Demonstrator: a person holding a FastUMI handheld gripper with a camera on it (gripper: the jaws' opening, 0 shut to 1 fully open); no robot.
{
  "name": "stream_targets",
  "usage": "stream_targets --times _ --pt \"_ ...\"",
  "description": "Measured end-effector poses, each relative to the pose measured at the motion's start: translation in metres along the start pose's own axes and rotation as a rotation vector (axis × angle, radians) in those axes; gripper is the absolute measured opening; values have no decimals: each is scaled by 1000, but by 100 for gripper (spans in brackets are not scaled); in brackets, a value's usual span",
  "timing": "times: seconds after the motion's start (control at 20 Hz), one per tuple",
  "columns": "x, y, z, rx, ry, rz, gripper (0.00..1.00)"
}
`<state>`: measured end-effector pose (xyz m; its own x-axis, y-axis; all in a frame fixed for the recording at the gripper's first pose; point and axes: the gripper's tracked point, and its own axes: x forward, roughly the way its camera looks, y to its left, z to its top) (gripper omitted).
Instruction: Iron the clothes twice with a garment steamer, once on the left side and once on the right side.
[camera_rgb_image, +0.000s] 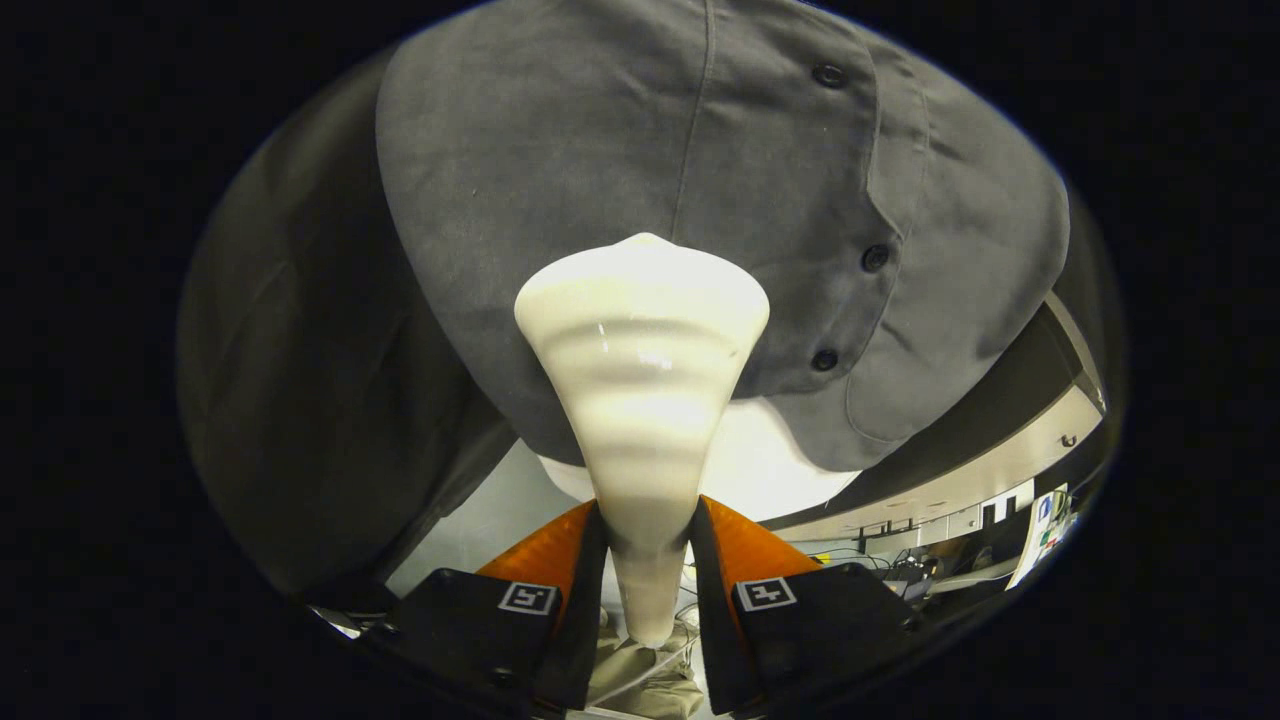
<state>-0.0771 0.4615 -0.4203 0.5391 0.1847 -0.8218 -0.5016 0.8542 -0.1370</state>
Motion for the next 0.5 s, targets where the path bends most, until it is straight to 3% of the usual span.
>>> stream_targets --times 0.5 --pt "-7 -1 -27 24 21 26 51"
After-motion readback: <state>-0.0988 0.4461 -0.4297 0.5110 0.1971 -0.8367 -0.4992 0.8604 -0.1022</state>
